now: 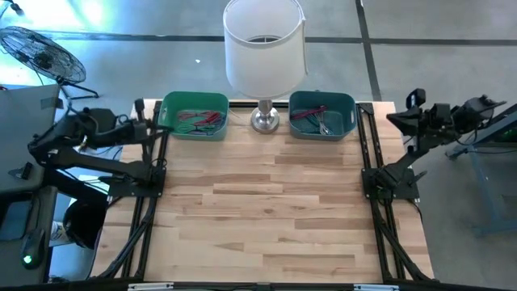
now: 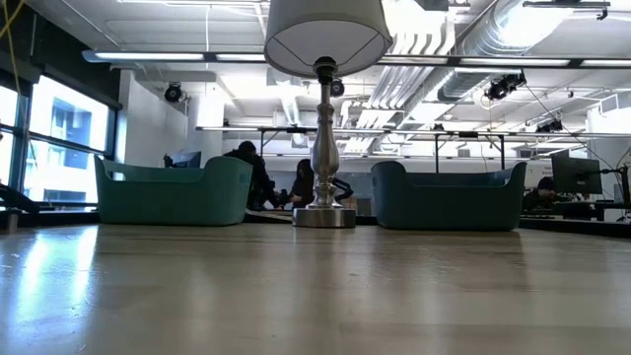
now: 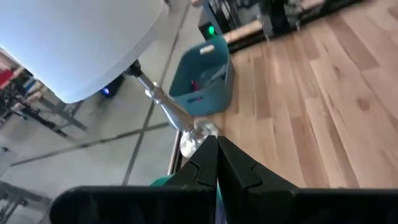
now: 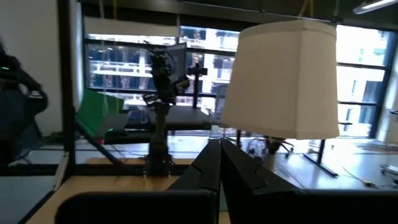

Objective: Pick & Place USB Port
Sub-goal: Return to Home Position

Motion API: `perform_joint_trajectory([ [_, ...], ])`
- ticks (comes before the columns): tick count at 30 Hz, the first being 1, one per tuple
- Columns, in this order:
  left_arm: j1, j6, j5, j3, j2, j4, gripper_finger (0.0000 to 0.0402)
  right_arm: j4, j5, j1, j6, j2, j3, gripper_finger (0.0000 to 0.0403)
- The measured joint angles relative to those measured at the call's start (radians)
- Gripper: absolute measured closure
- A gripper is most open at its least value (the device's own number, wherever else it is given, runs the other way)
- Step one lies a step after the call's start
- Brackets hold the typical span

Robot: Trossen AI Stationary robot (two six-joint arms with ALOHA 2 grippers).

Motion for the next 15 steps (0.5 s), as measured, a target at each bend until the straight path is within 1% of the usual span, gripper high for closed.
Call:
perform_joint_trajectory([
  [7,0.0,-0.015,0.055,-0.281,-0.182,0.225,0.0401,0.016,-0.039,0.0,0.064,-0.119,-0.116,0.0403],
  [10,0.0,-0.051,0.075,-0.376,-0.248,0.268,0.0401,0.033,-0.048,0.0,0.064,-0.117,-0.166,0.0403],
  [13,0.0,-0.081,0.099,-0.457,-0.299,0.316,0.0401,0.112,-0.081,0.002,0.064,-0.116,-0.203,0.0403],
  [15,0.0,-0.088,0.123,-0.509,-0.319,0.36,0.0401,0.121,-0.086,0.002,0.065,-0.116,-0.231,0.0403],
])
